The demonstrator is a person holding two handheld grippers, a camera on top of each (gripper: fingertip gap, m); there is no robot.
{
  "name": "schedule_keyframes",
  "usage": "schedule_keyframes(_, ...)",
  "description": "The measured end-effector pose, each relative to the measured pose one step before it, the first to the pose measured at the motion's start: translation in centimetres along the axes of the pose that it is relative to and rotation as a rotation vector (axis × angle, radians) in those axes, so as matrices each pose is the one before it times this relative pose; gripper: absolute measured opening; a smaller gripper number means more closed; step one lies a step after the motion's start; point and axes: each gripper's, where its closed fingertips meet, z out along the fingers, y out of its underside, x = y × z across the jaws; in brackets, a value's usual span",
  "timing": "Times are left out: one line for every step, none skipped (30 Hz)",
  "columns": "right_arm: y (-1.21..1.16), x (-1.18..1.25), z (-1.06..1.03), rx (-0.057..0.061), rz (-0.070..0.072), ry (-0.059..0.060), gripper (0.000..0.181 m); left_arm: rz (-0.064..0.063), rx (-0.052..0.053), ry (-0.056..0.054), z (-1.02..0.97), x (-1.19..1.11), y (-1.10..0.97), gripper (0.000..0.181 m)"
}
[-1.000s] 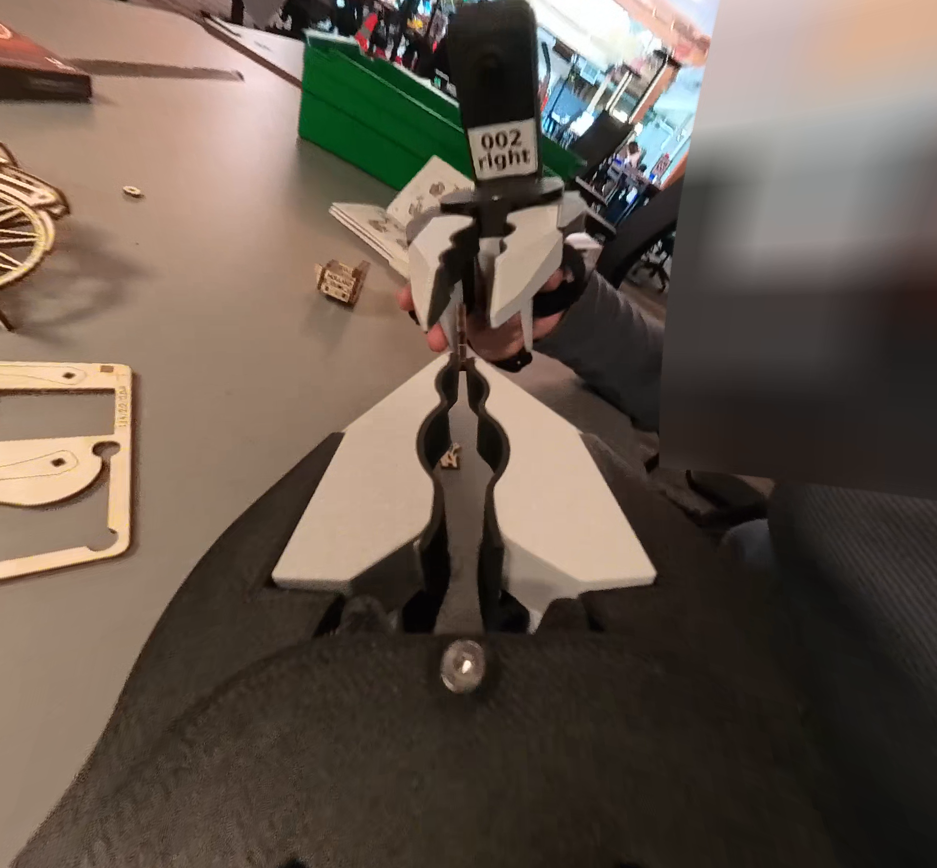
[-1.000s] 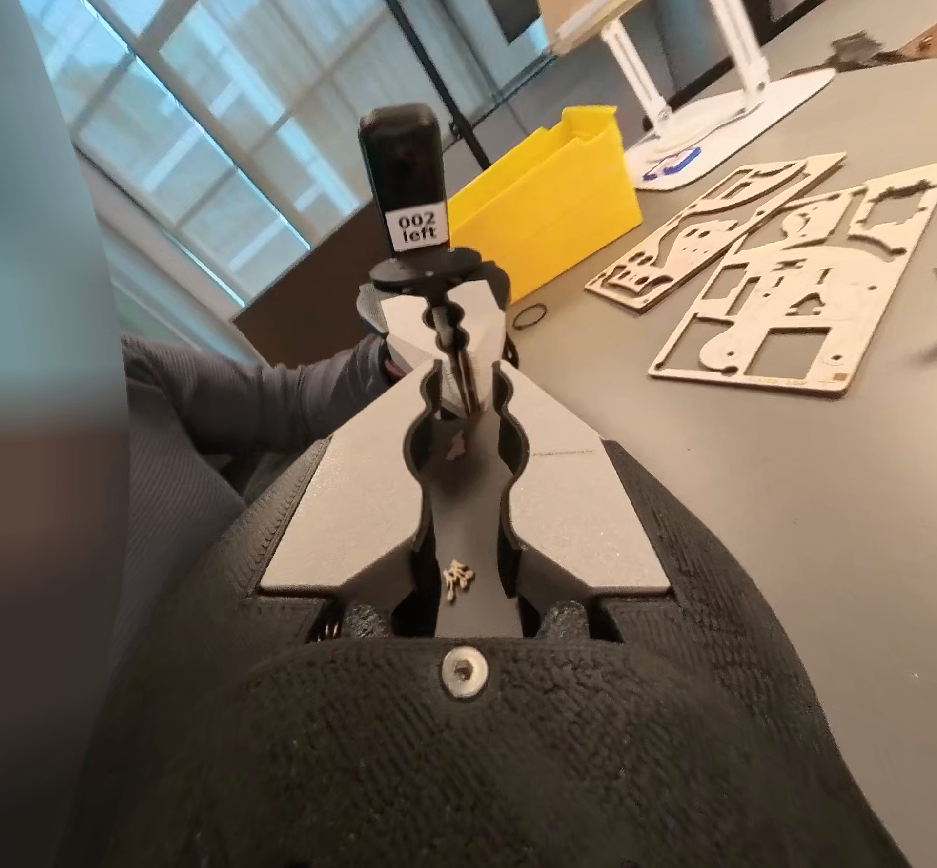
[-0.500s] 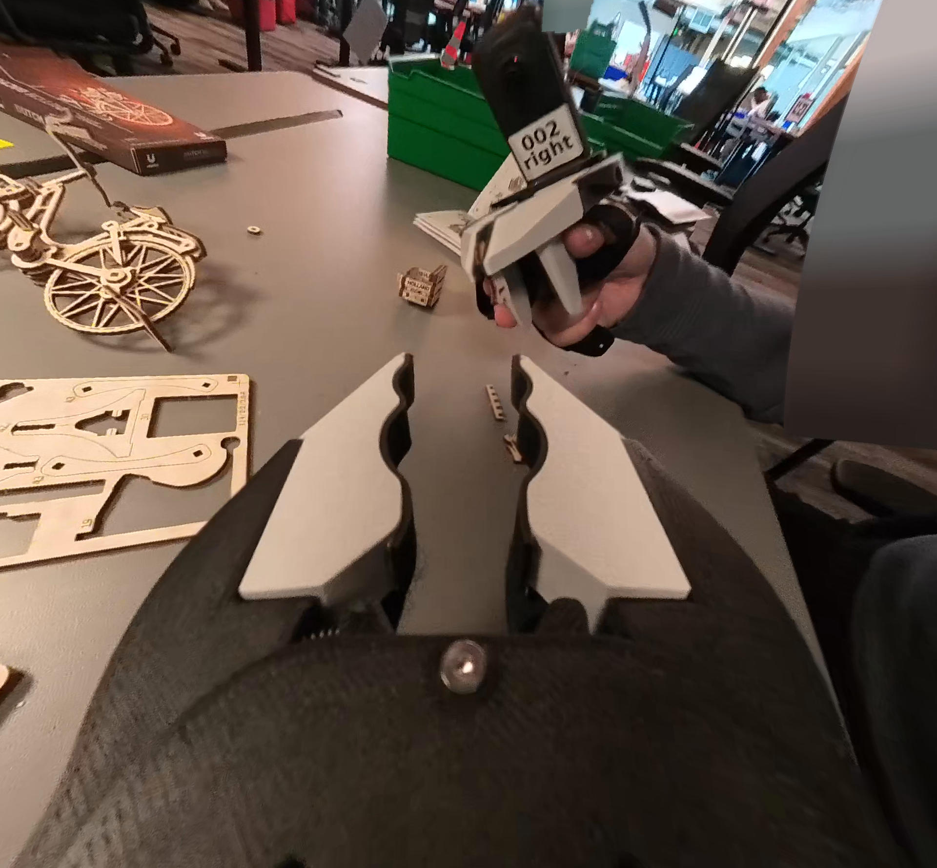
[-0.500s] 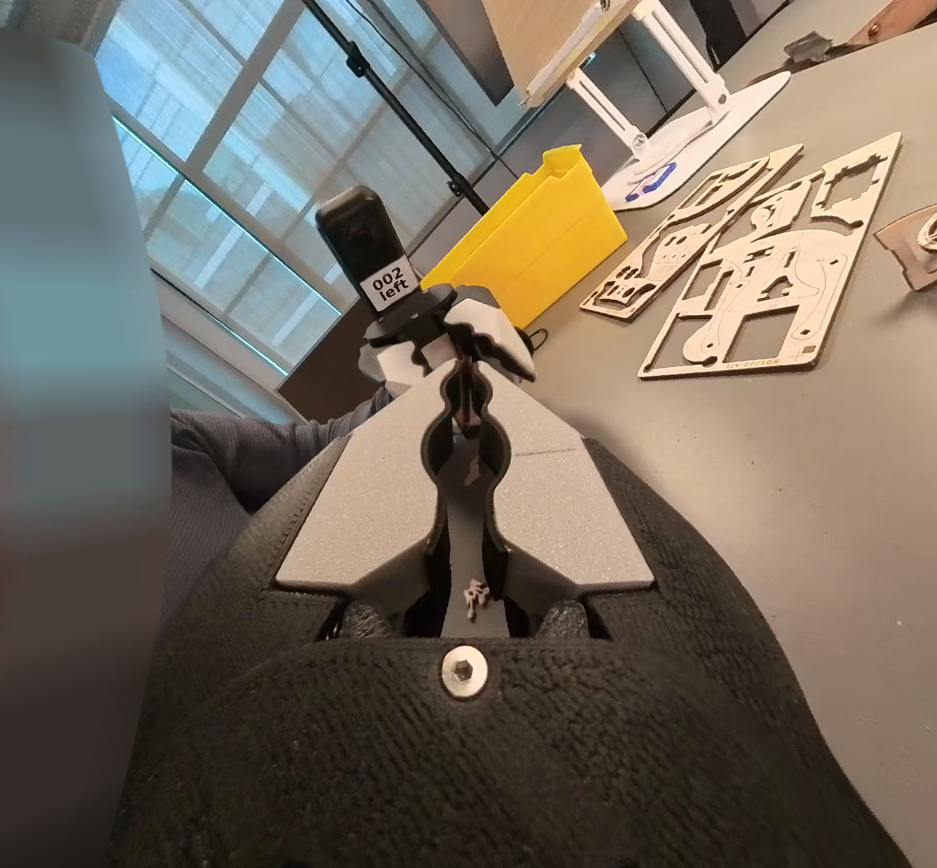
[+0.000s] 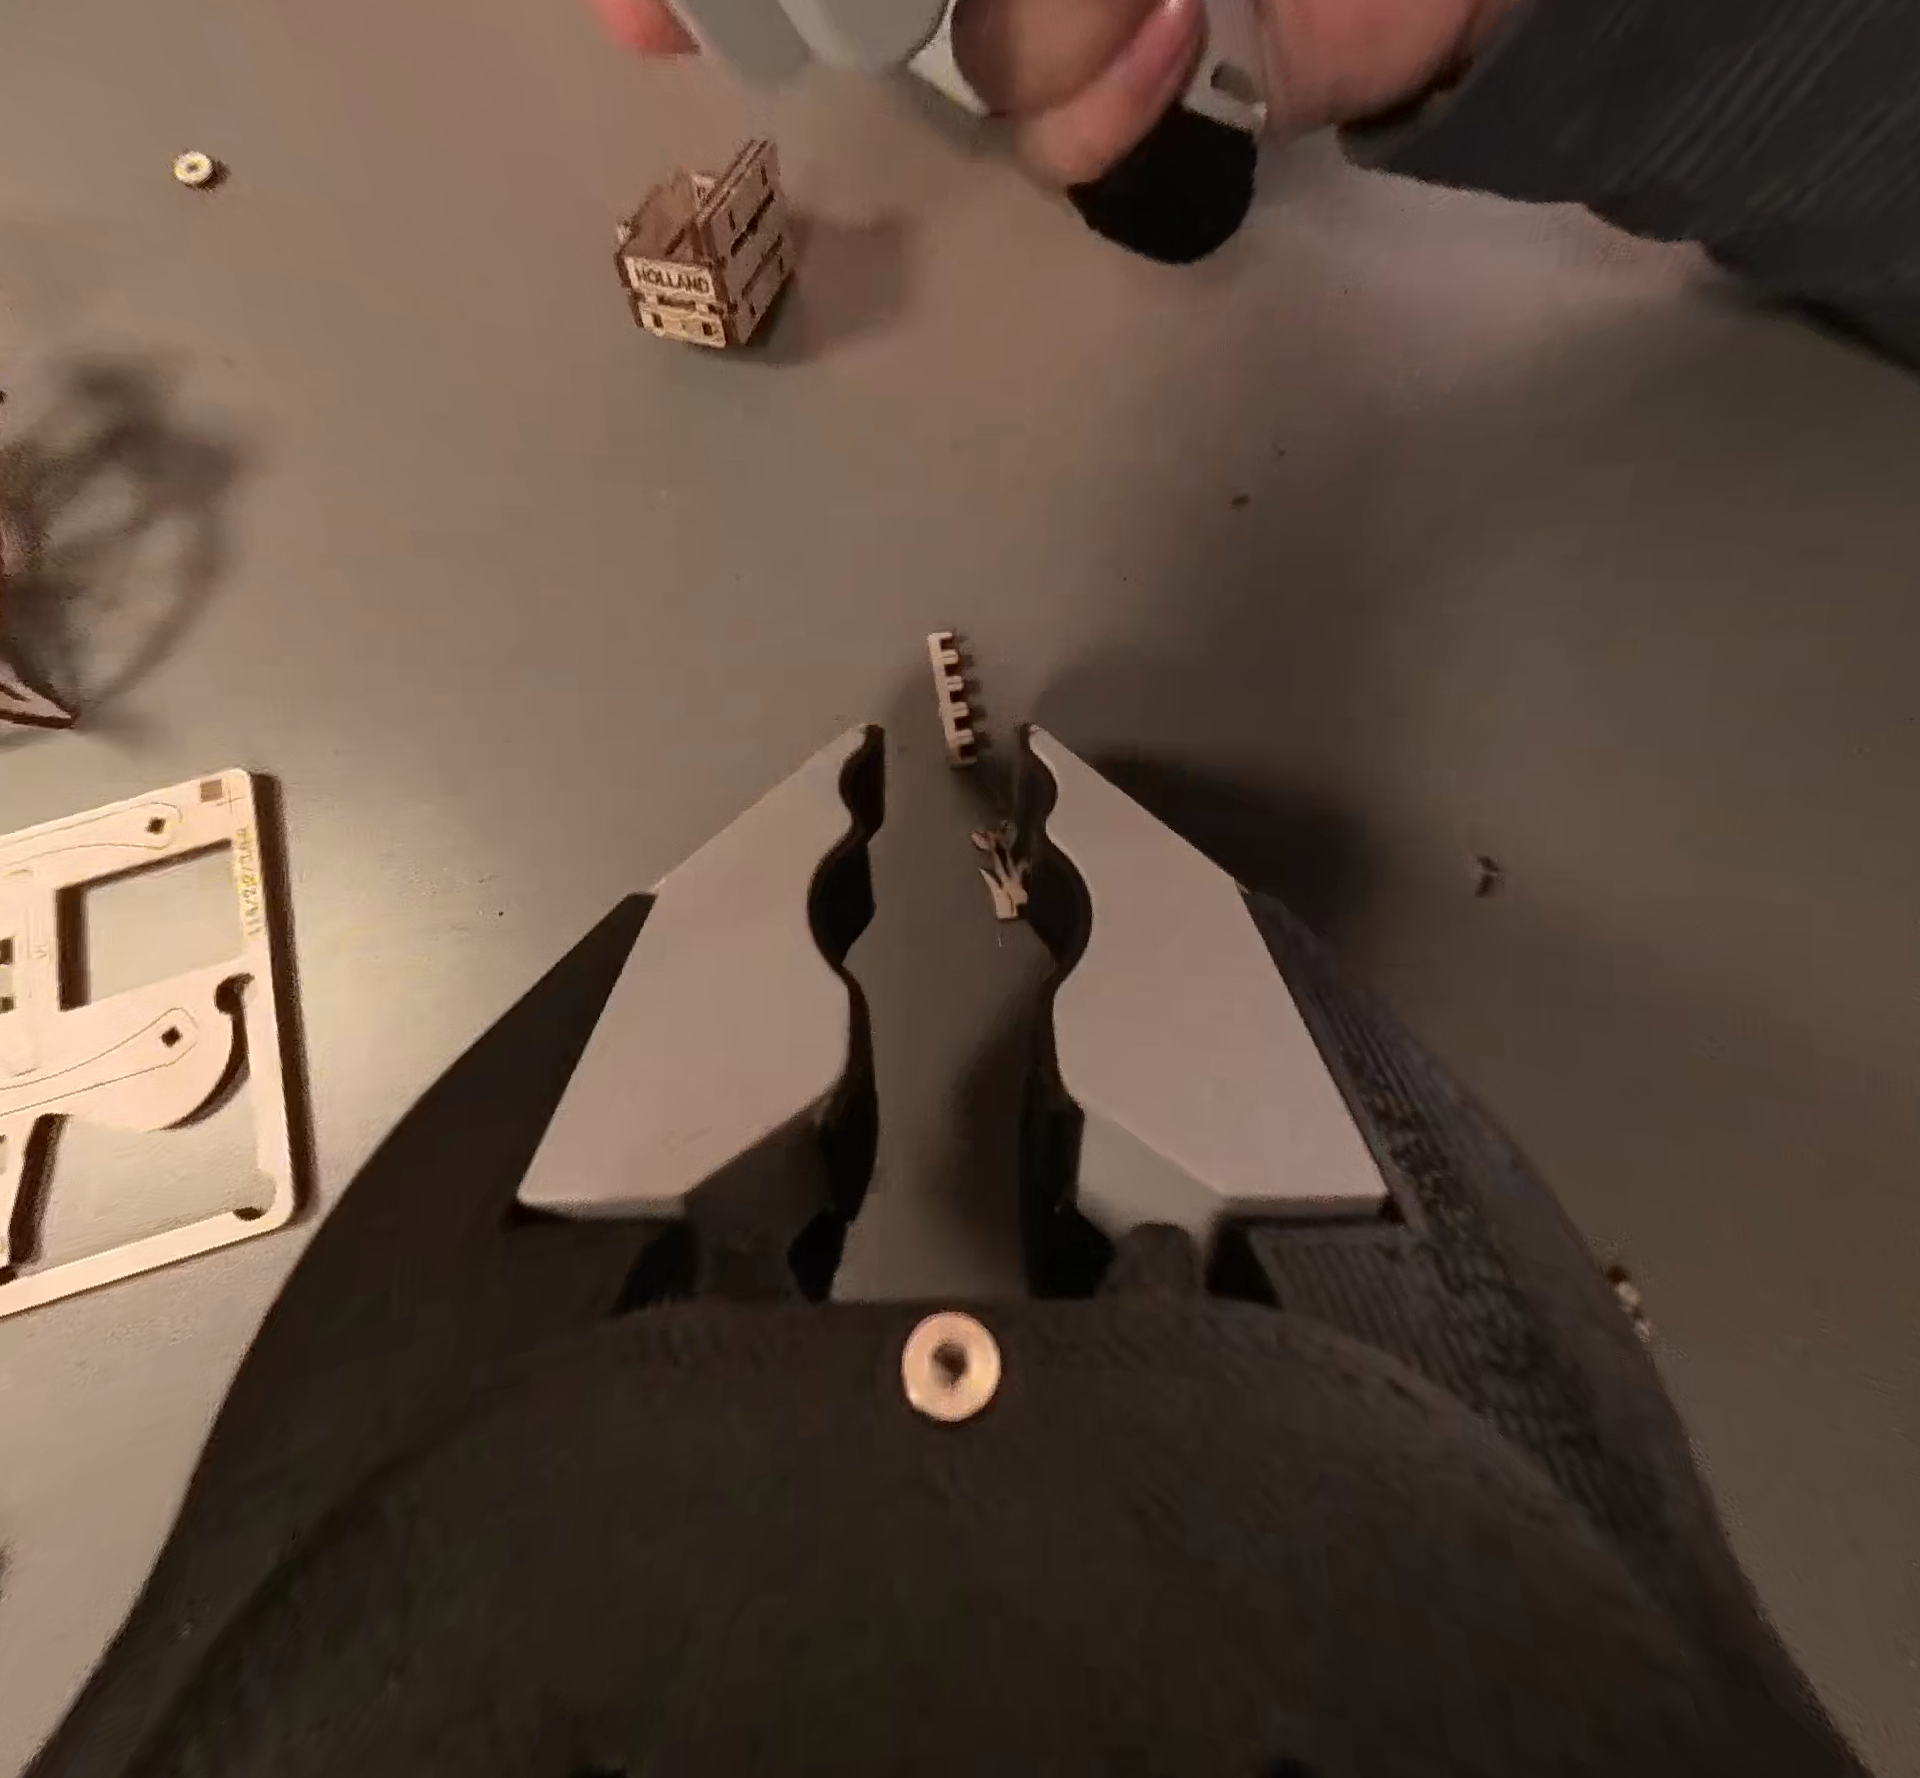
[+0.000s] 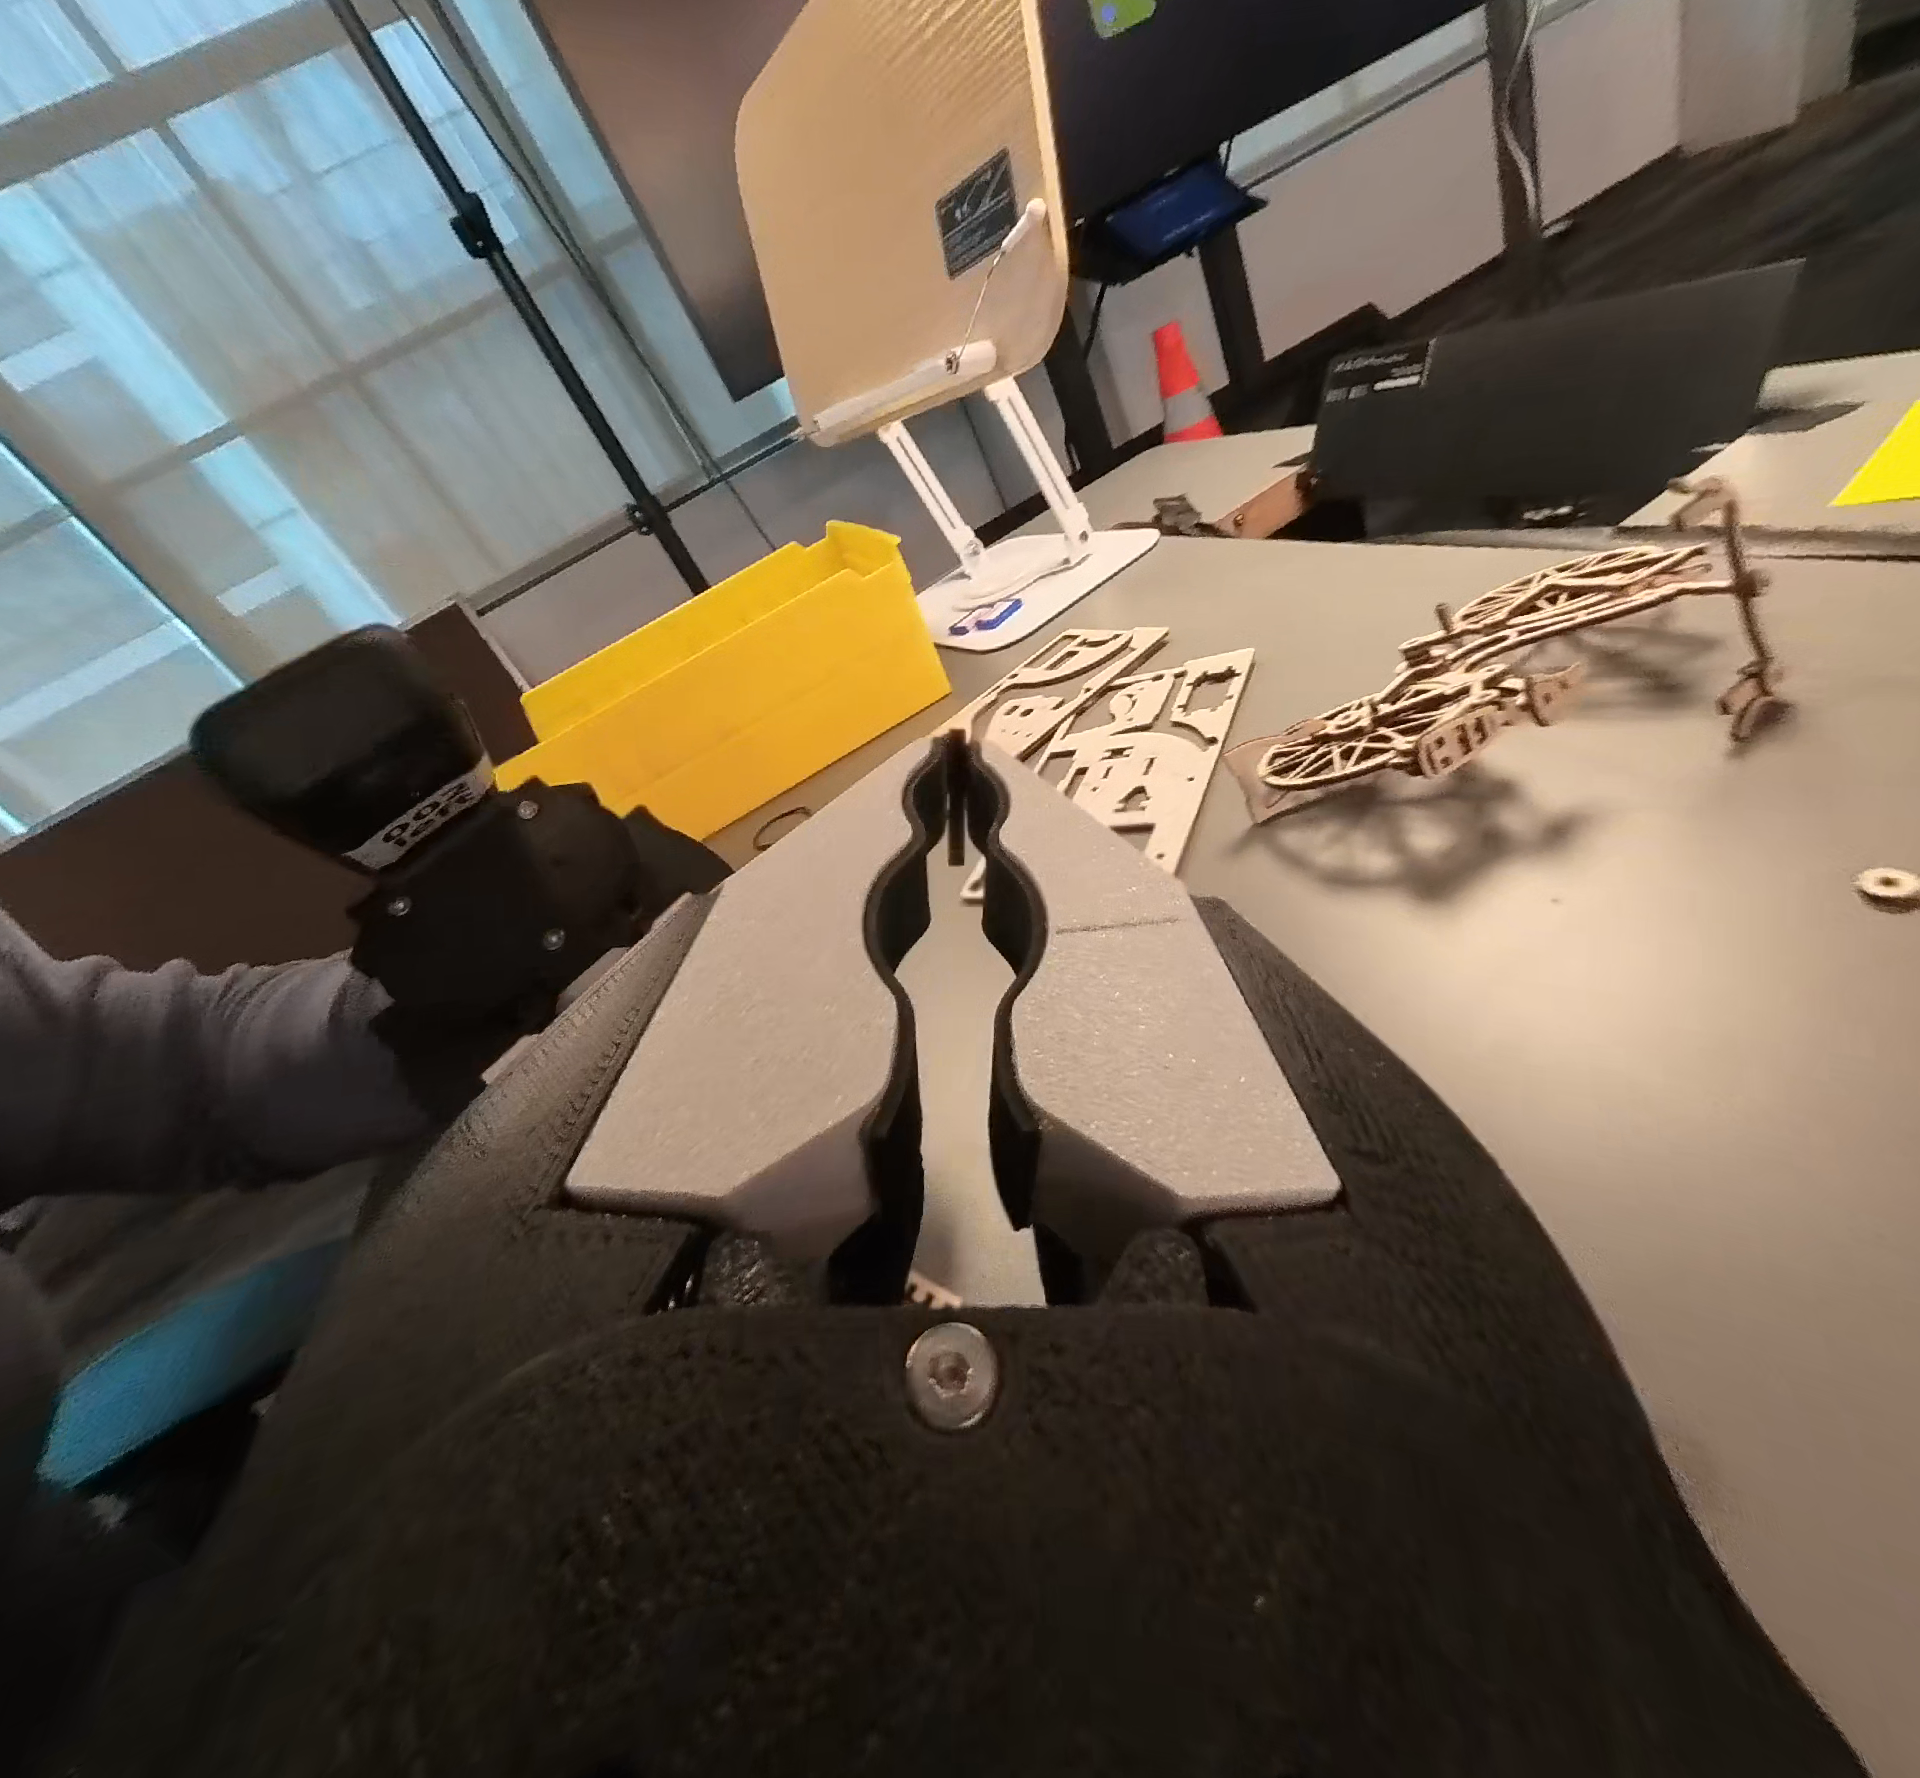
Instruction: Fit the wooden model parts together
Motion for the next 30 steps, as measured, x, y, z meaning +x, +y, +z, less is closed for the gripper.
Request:
schedule_keyframes(-0.168, 0.176, -0.245, 0.0108, -0.0081, 0.0041, 0.0, -0.0087, -0.0139, -0.0071, 0.204, -0.156, 0.054, 0.022)
schedule_keyframes(-0.173, 0.074, -0.216, 0.0099, -0.0066, -0.0001, 0.0, -0.003, -0.0178, 0.0023, 0.214, 0.0, 0.091, 0.02)
schedule_keyframes(-0.234, 0.044, -0.204, 0.0126, -0.0079, -0.0008, 0.0, -0.0029, -0.0229, -0.0021, 0.264, -0.037, 0.137, 0.019)
schedule_keyframes(-0.305, 0.034, -0.181, 0.0165, -0.0104, 0.0007, 0.0, 0.0028, -0.0251, -0.0101, 0.299, -0.112, 0.183, 0.019)
schedule_keyframes(-0.316, 0.005, -0.173, 0.0157, -0.0125, 0.0002, 0.0, 0.0078, -0.0203, -0.0098, 0.283, -0.068, 0.109, 0.018)
schedule_keyframes(-0.284, 0.001, -0.151, 0.013, -0.0153, 0.0013, 0.0, 0.0022, -0.002, 0.005, 0.115, 0.167, -0.214, 0.015)
schedule_keyframes(-0.231, 0.023, -0.146, 0.0102, -0.0173, 0.0028, 0.0, 0.0028, -0.0153, 0.0072, 0.078, 0.219, -0.051, 0.01)
schedule_keyframes(-0.168, 0.001, -0.103, 0.0063, -0.0157, 0.0007, 0.0, 0.011, -0.0158, 0.0061, 0.051, 0.228, -0.026, 0.005)
schedule_keyframes(-0.147, -0.032, -0.1, 0.0073, -0.0139, -0.0018, 0.0, 0.0134, -0.0145, -0.0043, 0.028, 0.07, -0.001, 0.003)
schedule_keyframes(-0.161, -0.088, -0.077, 0.0098, -0.0101, -0.0059, 0.0, 0.0141, -0.0137, -0.0045, -0.006, -0.004, 0.017, 0.003)
schedule_keyframes(-0.11, -0.162, -0.041, 0.0072, -0.0058, -0.0116, 0.0, -0.0019, -0.0101, 0.0013, -0.001, 0.007, 0.004, 0.003)
schedule_keyframes(-0.088, -0.076, -0.028, 0.0066, -0.0066, -0.0055, 0.0, -0.0108, -0.0014, 0.0044, 0.008, -0.063, -0.02, 0.003)
schedule_keyframes(-0.023, 0.049, -0.005, 0.005, -0.0077, 0.0048, 0.0, -0.0203, 0.0075, -0.0049, -0.026, -0.353, 0.028, 0.003)
schedule_keyframes(0.118, 0.088, 0.074, -0.0018, -0.0033, 0.0083, 0.0, -0.0349, 0.0148, -0.0181, -0.092, -0.764, 0.085, 0.003)
schedule_keyframes(0.243, -0.026, 0.181, -0.0054, 0.0021, 0.0036, 0.0, -0.0512, 0.0372, -0.0075, -0.256, -0.839, -0.139, 0.003)
schedule_keyframes(0.336, -0.201, 0.322, -0.0048, 0.0053, -0.0029, 0.0, -0.0799, 0.0681, 0.0272, -0.45, -0.581, -0.551, 0.003)
schedule_keyframes(0.455, -0.378, 0.437, -0.0107, 0.0022, -0.0113, 0.0, -0.1093, 0.0932, 0.0629, -0.634, -0.319, -1.005, 0.002)
schedule_keyframes(0.514, -0.4, 0.505, -0.0144, -0.0075, -0.0109, 0.0, -0.1255, 0.1032, 0.088, -0.773, -0.148, -1.284, 0.002)
schedule_keyframes(0.419, -0.311, 0.492, -0.0086, -0.0169, -0.0034, 0.0, -0.1288, 0.0957, 0.1039, -0.836, 0.04, -1.339, 0.002)
schedule_keyframes(0.232, -0.228, 0.476, 0.002, -0.0182, 0.0006, 0.0, -0.1171, 0.0821, 0.0997, -0.847, 0.077, -1.265, 0.002)
schedule_keyframes(0.108, -0.208, 0.471, 0.0089, -0.0083, -0.0025, 0.0, -0.0893, 0.0638, 0.0576, -0.781, -0.322, -1.007, 0.002)
schedule_keyframes(0.091, -0.19, 0.478, 0.0097, 0.0035, -0.0061, 0.0, -0.0647, 0.0334, 0.0275, -0.669, -0.543, -0.558, 0.002)
schedule_keyframes(0.261, 0.017, 0.493, -0.0002, 0.0078, 0.0033, 0.0, -0.0534, 0.0131, 0.0147, -0.586, -0.58, -0.235, 0.002)
schedule_keyframes(0.474, 0.154, 0.545, -0.0137, 0.0058, 0.0075, 0.0, -0.0467, 0.0076, 0.0148, -0.558, -0.459, -0.151, 0.002)
schedule_keyframes(0.619, 0.049, 0.607, -0.0238, 0.0105, 0.0, 0.0, -0.0433, 0.016, 0.0179, -0.566, -0.338, -0.285, 0.002)
schedule_keyframes(0.647, 0.092, 0.627, -0.0271, 0.0207, 0.0028, 0.0, -0.041, 0.0204, 0.0222, -0.545, -0.236, -0.384, 0.002)
schedule_keyframes(0.506, 0.144, 0.615, -0.0198, 0.0283, 0.0059, 0.0, -0.0411, 0.0211, 0.0336, -0.506, -0.021, -0.398, 0.001)
schedule_keyframes(0.28, -0.021, 0.567, -0.0077, 0.0328, -0.0051, 0.0, -0.0436, 0.0184, 0.0427, -0.447, 0.157, -0.342, 0.001)
schedule_keyframes(0.025, -0.147, 0.468, 0.0057, 0.0309, -0.012, 0.0, -0.0406, 0.0154, 0.0373, -0.394, 0.112, -0.247, 0.001)
schedule_keyframes(-0.111, -0.119, 0.379, 0.013, 0.0234, -0.0093, 0.0, -0.0339, 0.0095, 0.0283, -0.293, 0.0, -0.106, 0.001)
